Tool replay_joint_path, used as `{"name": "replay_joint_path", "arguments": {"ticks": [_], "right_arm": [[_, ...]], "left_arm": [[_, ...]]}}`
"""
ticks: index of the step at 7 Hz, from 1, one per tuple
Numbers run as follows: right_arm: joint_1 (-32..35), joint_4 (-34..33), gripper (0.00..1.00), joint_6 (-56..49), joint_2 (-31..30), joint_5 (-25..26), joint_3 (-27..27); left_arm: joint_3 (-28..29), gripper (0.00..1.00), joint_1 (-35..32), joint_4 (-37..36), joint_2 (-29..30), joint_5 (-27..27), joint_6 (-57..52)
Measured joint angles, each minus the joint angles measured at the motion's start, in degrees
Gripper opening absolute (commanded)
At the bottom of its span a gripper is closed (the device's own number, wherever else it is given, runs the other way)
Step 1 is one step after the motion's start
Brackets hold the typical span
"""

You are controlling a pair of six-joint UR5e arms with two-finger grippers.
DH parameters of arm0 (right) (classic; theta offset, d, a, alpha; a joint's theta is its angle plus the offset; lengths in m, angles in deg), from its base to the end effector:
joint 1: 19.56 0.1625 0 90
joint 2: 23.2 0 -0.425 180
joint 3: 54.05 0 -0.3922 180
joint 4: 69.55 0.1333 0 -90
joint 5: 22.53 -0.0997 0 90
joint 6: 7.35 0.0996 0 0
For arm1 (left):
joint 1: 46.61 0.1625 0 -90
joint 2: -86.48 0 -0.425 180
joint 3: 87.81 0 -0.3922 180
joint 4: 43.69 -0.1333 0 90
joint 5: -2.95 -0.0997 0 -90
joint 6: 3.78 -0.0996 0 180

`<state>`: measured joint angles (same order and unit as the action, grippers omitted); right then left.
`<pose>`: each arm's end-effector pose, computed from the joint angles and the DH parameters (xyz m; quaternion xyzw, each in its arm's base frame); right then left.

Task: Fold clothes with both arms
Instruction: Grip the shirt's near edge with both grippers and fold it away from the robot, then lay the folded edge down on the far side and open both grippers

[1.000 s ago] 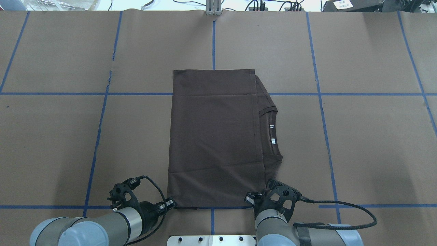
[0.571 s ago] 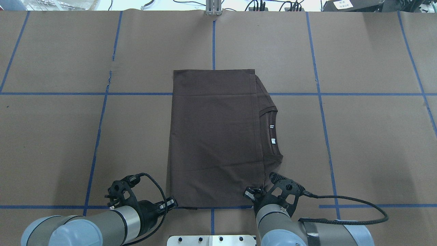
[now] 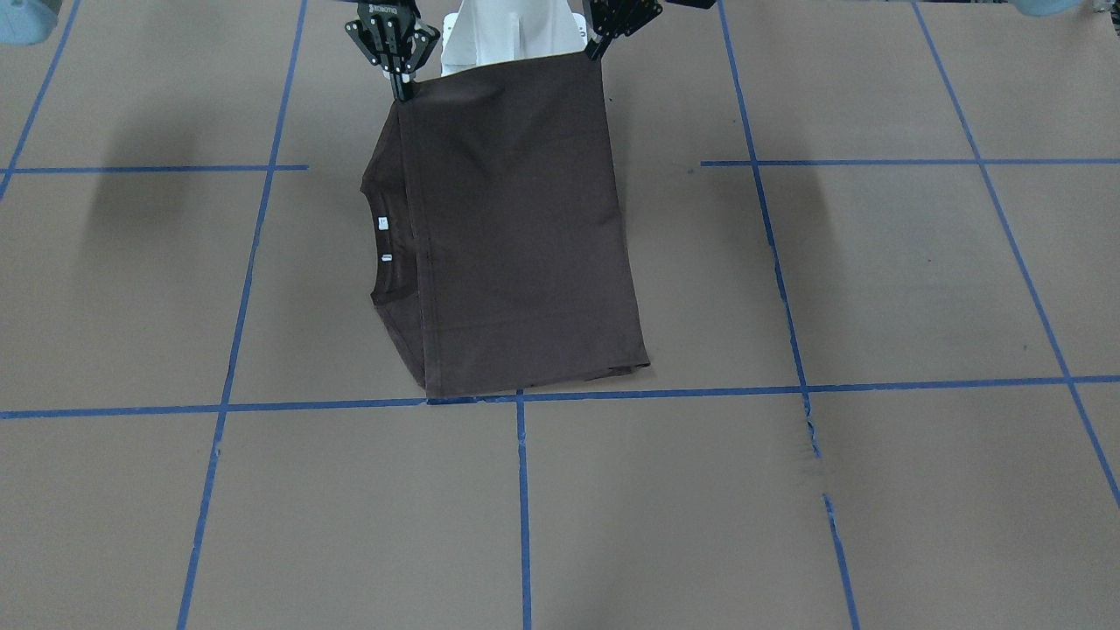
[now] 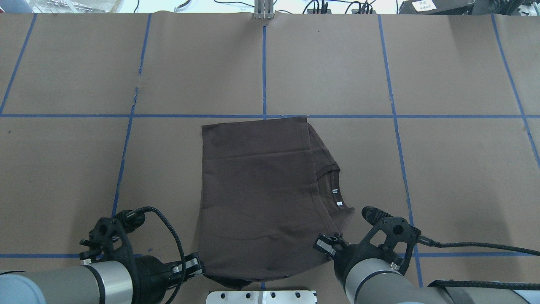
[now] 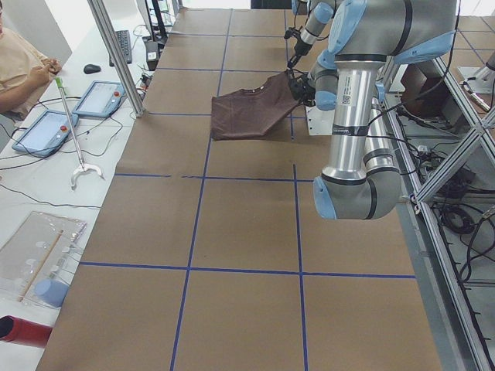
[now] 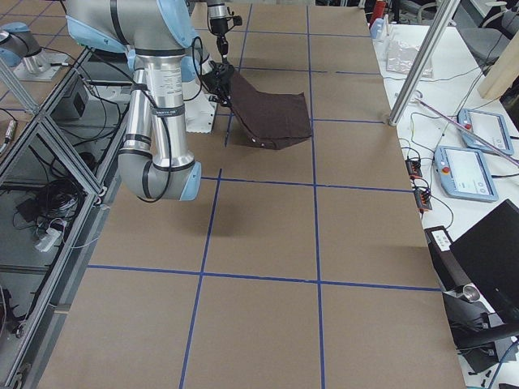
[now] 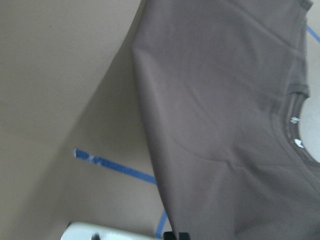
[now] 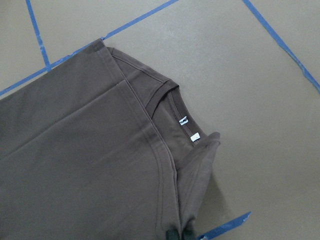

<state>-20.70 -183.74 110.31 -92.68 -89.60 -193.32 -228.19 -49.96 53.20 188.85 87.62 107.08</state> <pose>-0.4231 -0.1637 0.1854 0.0830 -0.4134 0.2822 0.8617 0.3893 -0.1656 0.1700 -0.0491 0.5695 -0.1979 0.7963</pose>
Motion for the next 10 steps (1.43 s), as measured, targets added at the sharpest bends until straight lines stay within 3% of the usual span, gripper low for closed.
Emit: {"name": "replay_joint_path", "arguments": {"ticks": [2, 4, 8, 10], "right_arm": [[1.55, -1.47, 0.00, -1.46, 2.45, -0.88, 1.98], [7.98, -0.43, 0.00, -5.95, 7.06, -3.77, 7.70], [19.44, 15.04, 0.00, -13.43, 12.49, -9.04, 25.58], [21.95, 19.24, 0.00, -15.26, 13.77, -10.29, 31.89]], "left_arm": [[-0.30, 0.00, -2.66, -3.86, 1.90, 1.01, -2.65], [5.51, 0.00, -9.10, -4.37, 5.82, 2.01, -8.44], [18.49, 0.00, -20.56, -2.38, 11.67, 4.50, -17.51], [27.07, 0.00, -22.75, 4.72, 12.69, 4.48, -19.46]]}}
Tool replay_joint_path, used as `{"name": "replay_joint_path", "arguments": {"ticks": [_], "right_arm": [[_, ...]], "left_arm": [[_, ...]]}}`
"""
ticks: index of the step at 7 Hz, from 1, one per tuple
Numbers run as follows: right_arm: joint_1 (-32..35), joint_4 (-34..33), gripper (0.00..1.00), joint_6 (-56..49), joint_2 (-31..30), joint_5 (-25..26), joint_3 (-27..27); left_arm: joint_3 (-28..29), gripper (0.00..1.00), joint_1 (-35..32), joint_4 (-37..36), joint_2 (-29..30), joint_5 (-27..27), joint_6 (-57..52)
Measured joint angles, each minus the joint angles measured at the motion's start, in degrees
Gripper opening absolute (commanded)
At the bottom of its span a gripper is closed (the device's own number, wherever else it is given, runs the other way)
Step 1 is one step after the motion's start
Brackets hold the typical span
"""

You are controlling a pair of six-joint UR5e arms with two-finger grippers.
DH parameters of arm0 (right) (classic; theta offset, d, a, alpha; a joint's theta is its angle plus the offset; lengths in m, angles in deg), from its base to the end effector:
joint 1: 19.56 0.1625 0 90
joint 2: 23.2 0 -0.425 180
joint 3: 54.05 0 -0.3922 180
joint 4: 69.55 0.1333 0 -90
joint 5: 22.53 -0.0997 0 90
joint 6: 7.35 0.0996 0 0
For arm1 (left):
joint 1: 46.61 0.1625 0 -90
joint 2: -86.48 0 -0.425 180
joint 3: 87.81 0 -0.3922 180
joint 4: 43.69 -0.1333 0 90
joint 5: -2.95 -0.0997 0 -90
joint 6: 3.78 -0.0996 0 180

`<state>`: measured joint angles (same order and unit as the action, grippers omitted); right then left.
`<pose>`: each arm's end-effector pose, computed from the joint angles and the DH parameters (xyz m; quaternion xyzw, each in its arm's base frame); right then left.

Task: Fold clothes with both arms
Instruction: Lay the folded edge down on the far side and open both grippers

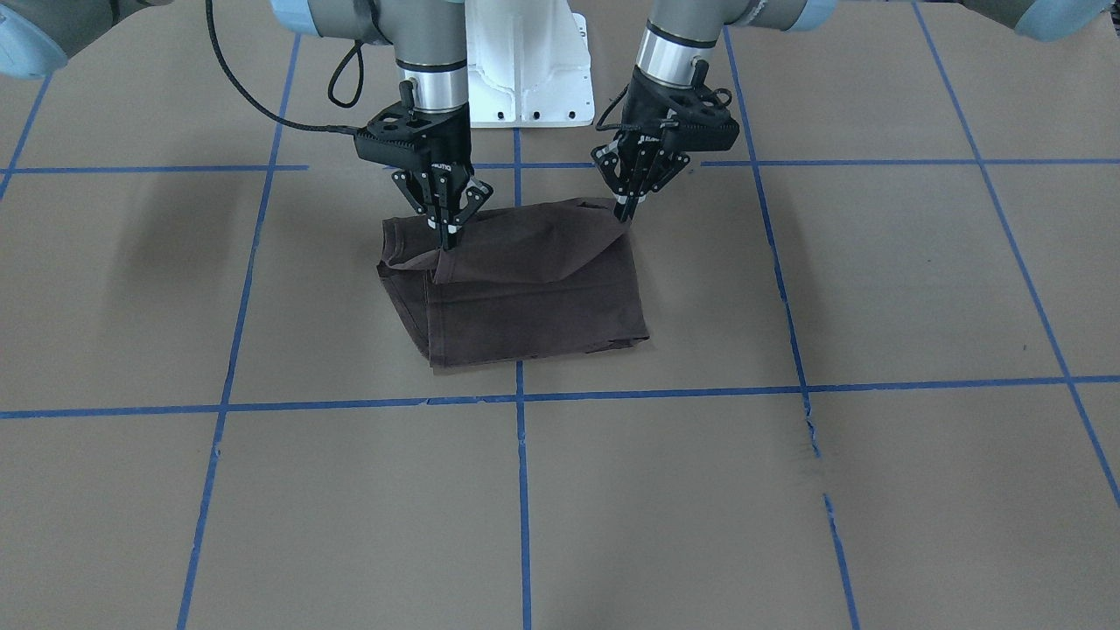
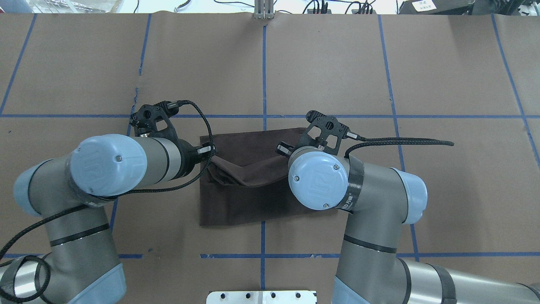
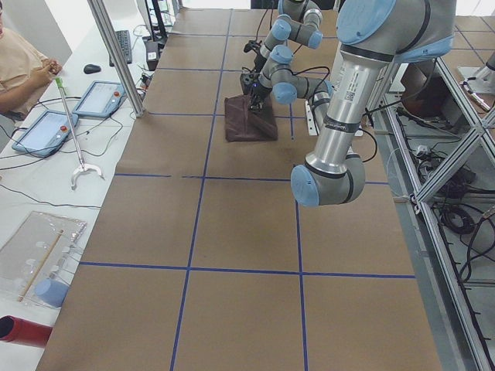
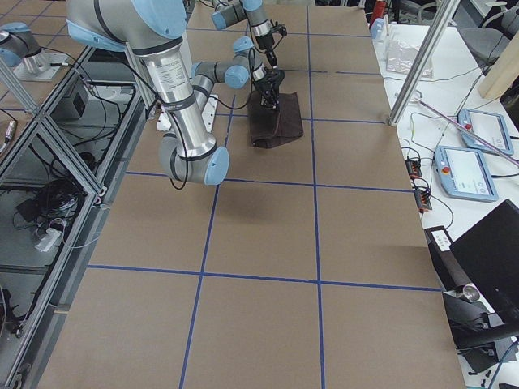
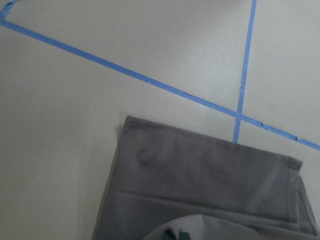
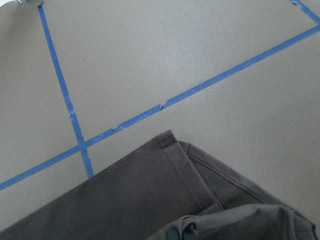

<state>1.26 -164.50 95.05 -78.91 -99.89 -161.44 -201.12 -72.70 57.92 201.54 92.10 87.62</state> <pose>-0.5260 -0.3659 0.1999 0.1297 -0.3857 0.3027 0.8619 0.4586 -0.3747 0.2178 0.1131 0.4869 -0.2094 0.8404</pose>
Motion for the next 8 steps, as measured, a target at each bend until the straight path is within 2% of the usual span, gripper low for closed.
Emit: {"name": "replay_joint_path", "arguments": {"ticks": [2, 4, 6, 8], "right_arm": [[1.41, 3.17, 0.00, -1.15, 0.20, -0.33, 4.42], [2.09, 6.13, 0.00, -1.63, 1.51, -0.36, 9.45], [2.47, 7.12, 0.00, -1.95, 3.19, -0.38, 12.85], [3.67, 7.22, 0.00, -3.62, 3.40, -1.41, 13.46]], "left_arm": [[8.47, 0.00, -1.61, 7.90, 0.35, -0.05, -1.51], [13.38, 0.00, -2.74, 10.58, 0.96, -0.13, -2.81], [15.27, 0.00, -3.14, 10.91, 1.62, -0.15, -3.43], [15.61, 0.00, -4.03, 10.89, 2.21, -0.14, -4.77]]}}
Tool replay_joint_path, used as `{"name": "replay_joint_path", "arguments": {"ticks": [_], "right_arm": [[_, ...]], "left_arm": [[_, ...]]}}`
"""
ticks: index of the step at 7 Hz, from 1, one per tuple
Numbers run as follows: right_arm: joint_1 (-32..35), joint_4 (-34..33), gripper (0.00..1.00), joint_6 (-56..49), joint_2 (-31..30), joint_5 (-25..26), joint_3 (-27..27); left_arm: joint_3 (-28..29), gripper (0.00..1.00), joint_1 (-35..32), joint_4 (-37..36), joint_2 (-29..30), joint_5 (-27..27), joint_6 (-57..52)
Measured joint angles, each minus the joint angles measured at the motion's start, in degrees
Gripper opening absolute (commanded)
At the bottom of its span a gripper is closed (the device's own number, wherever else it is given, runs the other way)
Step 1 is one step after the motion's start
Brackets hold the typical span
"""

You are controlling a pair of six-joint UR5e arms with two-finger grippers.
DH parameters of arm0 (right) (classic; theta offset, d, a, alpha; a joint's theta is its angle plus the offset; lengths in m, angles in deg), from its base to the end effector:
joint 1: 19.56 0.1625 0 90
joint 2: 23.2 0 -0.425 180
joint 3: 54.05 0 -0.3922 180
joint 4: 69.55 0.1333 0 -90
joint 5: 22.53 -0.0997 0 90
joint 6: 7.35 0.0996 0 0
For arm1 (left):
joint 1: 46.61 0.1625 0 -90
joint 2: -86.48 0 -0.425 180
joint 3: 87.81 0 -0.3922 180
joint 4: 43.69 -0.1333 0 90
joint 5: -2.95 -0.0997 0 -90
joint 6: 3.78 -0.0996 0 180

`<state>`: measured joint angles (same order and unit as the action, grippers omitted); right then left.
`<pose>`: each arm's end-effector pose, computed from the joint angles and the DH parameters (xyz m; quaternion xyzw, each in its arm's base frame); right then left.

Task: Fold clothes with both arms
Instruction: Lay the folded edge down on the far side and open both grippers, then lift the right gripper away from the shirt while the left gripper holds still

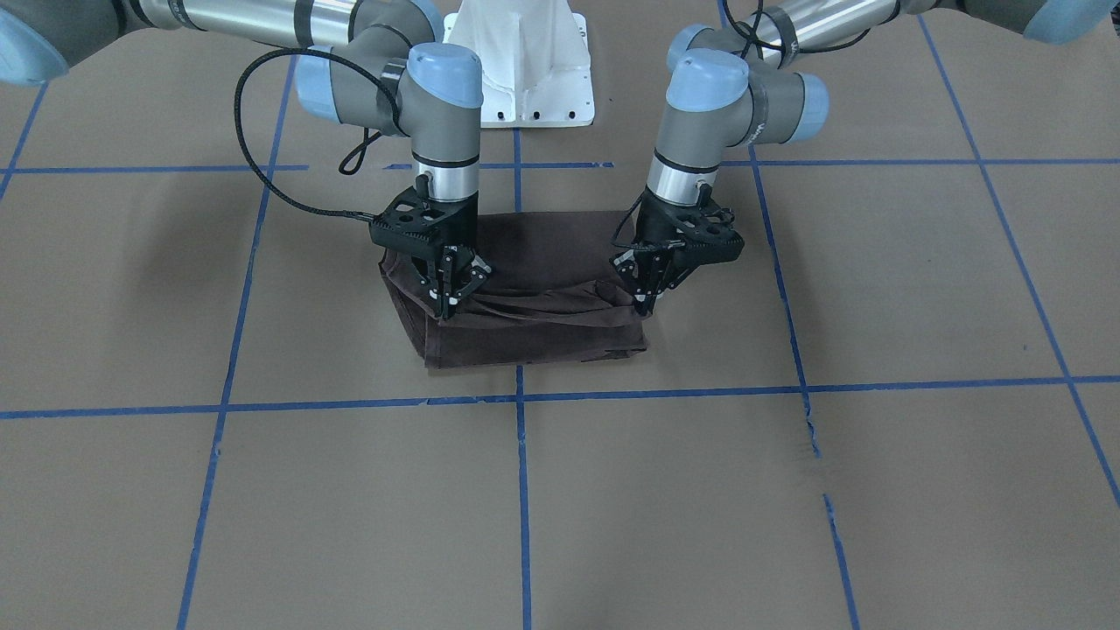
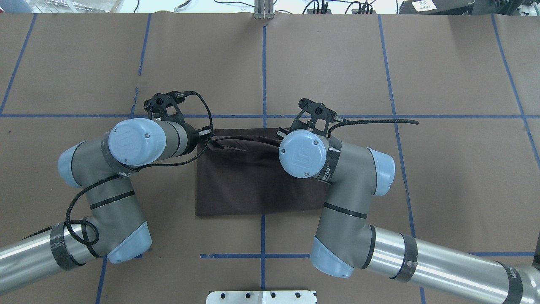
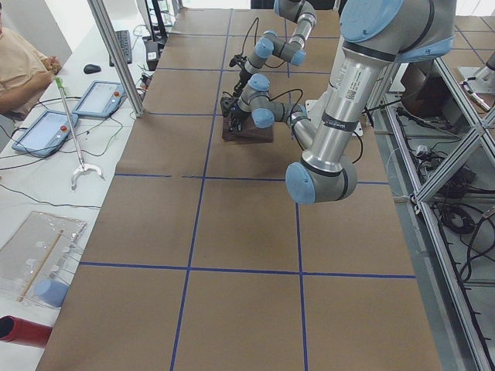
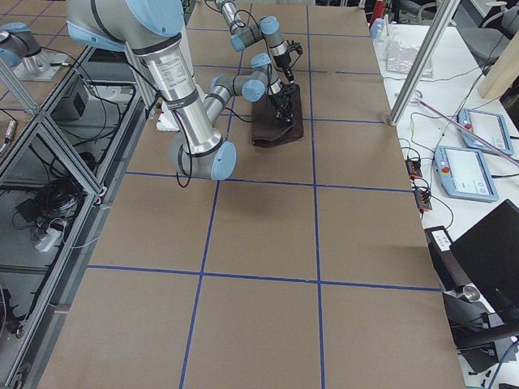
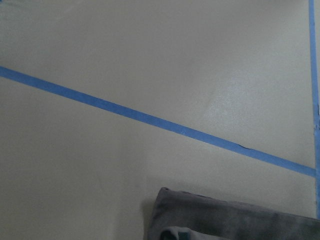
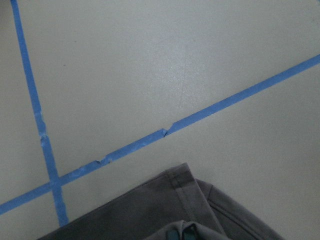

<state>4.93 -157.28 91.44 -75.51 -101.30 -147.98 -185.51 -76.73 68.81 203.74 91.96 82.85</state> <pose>-0.5670 -0.4261 0.2396 0.1407 -0.3560 0.2994 0.8740 0.4977 -0.4448 0.2851 0.1457 0.4581 -0.2069 0.8521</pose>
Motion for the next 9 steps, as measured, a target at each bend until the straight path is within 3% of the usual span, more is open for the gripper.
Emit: {"name": "replay_joint_path", "arguments": {"ticks": [1, 2, 4, 7, 9], "right_arm": [[0.50, 0.01, 0.11, -0.94, 0.07, -0.38, 0.21], [0.95, 0.01, 0.99, -1.83, 0.14, -0.83, 0.46], [1.87, 0.00, 1.00, -6.15, 0.86, -2.15, 0.88], [3.05, -0.21, 1.00, -8.65, 3.56, -6.41, 1.16], [2.05, -0.19, 1.00, -9.44, 5.30, -6.62, 4.75]], "left_arm": [[0.16, 0.00, -0.60, 0.00, 0.18, 0.04, -0.85], [0.26, 0.99, -1.06, -0.01, 0.28, 0.10, -1.76], [0.27, 1.00, -1.77, 0.36, 0.44, 0.35, -6.46], [-0.23, 1.00, -5.38, 1.81, 0.14, 8.23, -15.81], [-0.34, 1.00, -5.79, 1.91, -0.05, 9.61, -16.90]]}}
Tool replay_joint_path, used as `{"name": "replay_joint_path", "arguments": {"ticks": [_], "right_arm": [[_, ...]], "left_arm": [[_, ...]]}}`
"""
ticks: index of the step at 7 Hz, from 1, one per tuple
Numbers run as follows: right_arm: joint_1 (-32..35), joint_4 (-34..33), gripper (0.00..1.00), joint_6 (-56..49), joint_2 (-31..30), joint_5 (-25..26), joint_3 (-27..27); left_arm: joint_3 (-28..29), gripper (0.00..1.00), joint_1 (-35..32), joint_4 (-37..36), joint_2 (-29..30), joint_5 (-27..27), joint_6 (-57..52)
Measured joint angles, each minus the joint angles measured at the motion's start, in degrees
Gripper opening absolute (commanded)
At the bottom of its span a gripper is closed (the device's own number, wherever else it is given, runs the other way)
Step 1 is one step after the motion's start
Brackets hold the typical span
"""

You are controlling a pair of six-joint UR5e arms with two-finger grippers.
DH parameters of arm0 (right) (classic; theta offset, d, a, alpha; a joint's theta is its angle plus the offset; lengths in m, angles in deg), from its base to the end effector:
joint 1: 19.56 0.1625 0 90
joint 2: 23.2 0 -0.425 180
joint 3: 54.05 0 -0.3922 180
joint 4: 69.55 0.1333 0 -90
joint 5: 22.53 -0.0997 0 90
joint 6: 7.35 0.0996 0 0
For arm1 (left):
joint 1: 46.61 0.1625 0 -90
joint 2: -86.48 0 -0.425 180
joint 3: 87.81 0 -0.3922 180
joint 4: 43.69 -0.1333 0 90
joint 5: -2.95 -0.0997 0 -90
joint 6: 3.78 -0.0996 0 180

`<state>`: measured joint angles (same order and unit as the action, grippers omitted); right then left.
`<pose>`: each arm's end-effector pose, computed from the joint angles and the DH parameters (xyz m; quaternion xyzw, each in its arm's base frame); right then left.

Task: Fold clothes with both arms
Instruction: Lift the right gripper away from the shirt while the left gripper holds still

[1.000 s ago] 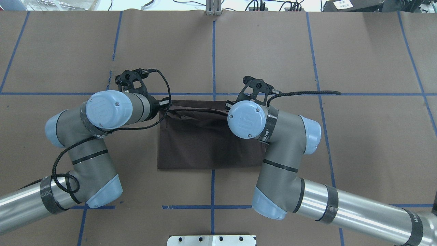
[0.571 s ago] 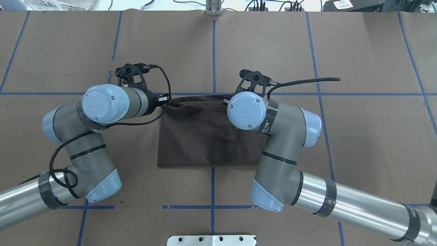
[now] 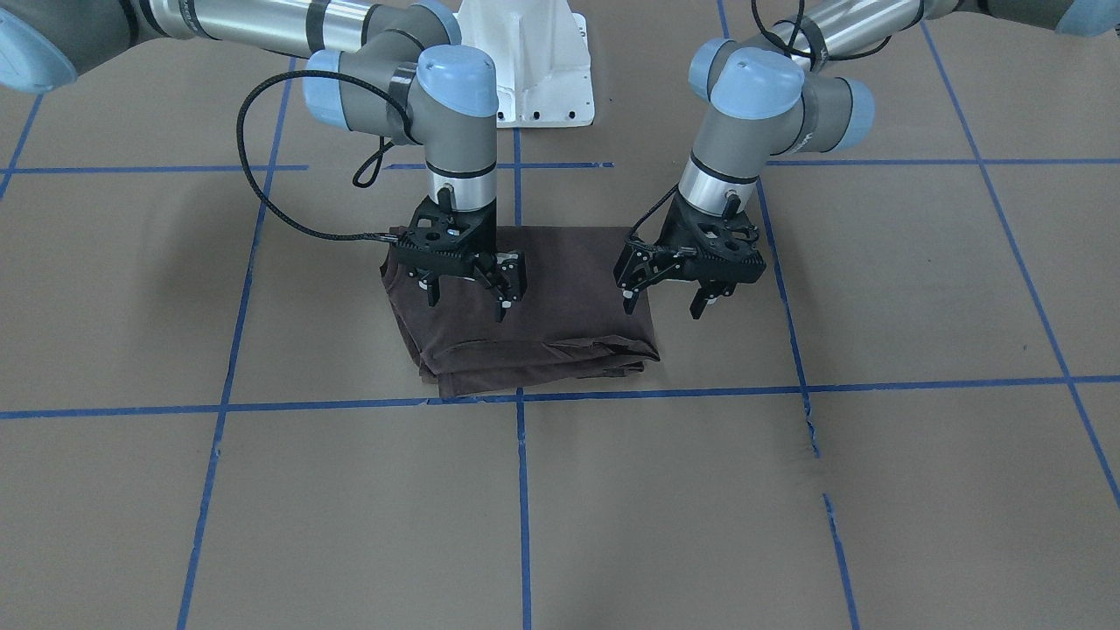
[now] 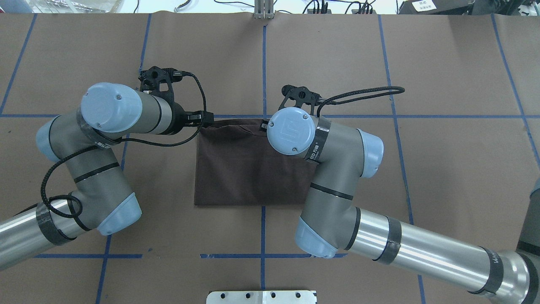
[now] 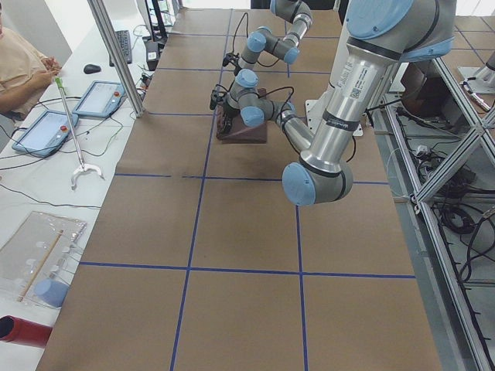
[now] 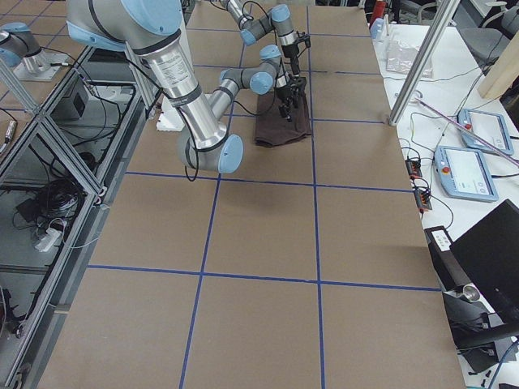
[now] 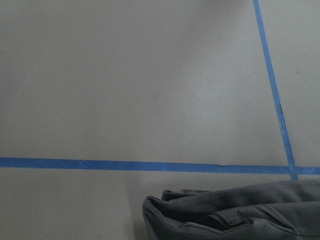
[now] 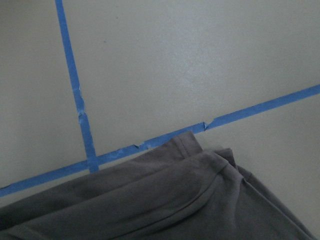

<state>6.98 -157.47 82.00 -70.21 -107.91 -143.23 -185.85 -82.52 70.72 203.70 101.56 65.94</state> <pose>-0.5820 -0.4487 0.2116 0.1247 -0.3570 0.2221 0.8987 0.4570 -0.4771 0.2777 0.1762 0.4683 -0.0806 0.8621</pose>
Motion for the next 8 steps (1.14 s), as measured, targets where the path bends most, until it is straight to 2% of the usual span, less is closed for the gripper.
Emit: {"name": "replay_joint_path", "arguments": {"ticks": [2, 6, 7, 8], "right_arm": [[0.67, 0.03, 1.00, -4.46, 2.03, 0.03, 5.76], [6.73, -0.39, 1.00, -17.40, 2.44, -0.70, 13.05], [9.50, -0.28, 1.00, -19.86, 2.50, -3.63, 12.53], [12.36, -0.24, 1.00, -21.45, 2.31, -8.76, 10.19]], "left_arm": [[0.02, 1.00, 0.06, 0.01, -0.03, 0.12, 0.10], [0.79, 1.00, 0.35, -0.24, 0.50, 0.09, 0.21], [1.72, 1.00, 0.66, -0.56, 0.99, 0.06, 0.35], [3.45, 1.00, 1.35, -0.82, 2.15, -0.29, 1.36]]}}
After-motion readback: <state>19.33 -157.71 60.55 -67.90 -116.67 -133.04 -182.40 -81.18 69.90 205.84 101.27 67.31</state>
